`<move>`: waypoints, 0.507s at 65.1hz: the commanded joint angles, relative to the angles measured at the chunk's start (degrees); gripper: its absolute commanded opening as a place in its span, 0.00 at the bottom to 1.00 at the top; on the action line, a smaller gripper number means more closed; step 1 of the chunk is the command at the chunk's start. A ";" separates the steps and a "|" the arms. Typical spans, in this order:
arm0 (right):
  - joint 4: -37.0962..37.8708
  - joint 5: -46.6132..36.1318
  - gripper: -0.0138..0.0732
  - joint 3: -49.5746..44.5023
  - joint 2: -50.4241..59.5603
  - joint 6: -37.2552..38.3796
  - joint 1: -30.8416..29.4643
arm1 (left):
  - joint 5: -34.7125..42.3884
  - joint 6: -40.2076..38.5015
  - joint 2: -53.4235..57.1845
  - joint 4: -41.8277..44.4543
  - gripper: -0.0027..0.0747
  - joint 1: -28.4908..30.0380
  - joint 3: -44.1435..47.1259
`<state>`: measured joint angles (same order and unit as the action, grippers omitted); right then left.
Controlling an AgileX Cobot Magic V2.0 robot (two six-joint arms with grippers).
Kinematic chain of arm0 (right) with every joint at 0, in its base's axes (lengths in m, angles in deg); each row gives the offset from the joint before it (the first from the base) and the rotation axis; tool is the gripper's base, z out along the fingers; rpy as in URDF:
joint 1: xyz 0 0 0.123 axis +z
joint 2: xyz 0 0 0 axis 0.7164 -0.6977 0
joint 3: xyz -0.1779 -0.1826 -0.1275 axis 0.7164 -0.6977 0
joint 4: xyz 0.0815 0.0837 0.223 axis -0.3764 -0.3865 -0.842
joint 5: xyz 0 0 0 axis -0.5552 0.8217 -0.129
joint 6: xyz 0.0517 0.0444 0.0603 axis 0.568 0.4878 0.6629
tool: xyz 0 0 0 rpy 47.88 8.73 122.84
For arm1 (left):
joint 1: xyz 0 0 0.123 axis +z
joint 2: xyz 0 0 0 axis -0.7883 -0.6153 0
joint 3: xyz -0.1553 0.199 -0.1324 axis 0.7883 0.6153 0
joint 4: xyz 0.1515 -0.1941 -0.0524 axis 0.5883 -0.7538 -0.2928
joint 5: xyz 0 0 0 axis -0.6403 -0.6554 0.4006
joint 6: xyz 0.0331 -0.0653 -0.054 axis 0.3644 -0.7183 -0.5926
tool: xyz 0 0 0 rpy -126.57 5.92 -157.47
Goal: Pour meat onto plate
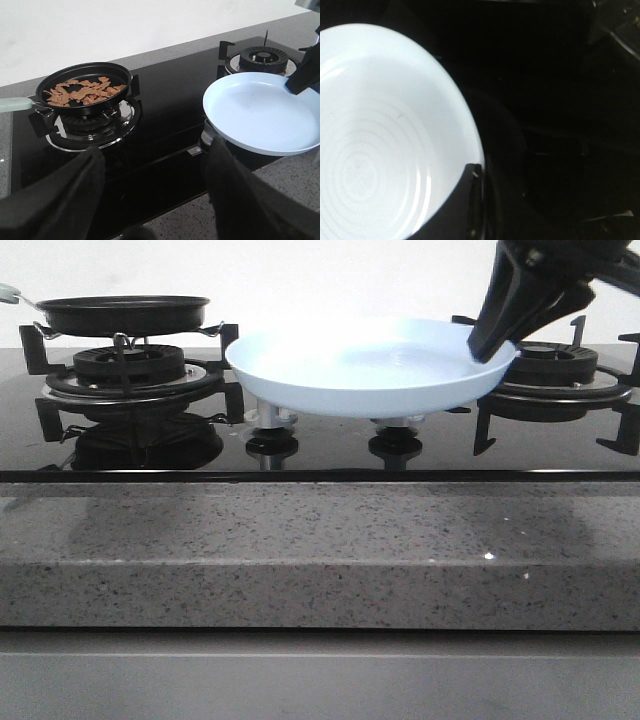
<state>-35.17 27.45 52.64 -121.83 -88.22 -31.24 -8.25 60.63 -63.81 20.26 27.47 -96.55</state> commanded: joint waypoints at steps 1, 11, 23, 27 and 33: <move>-1.80 -3.79 0.08 1.50 1.34 -0.83 -0.25 | 4.81 -0.21 -0.54 -0.22 0.60 -0.39 -1.67; -1.80 -3.59 0.08 1.50 0.64 -0.83 -0.25 | 4.81 -0.21 -0.54 -0.22 0.60 -0.39 -1.67; -1.80 -3.53 0.08 1.50 0.58 -0.83 -0.25 | 4.69 -0.97 -0.54 -0.22 0.60 -0.39 -1.67; -1.80 -3.53 0.08 1.50 0.58 -0.83 -0.25 | 5.08 -3.02 -0.67 0.35 0.60 0.25 -1.67; -1.80 -3.53 0.08 1.50 0.58 -0.83 -0.25 | 4.18 -6.93 -1.89 3.76 0.61 1.91 -2.42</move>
<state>-35.41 26.56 52.64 -123.31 -88.52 -31.24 -8.18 57.12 -64.08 21.94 28.23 -96.66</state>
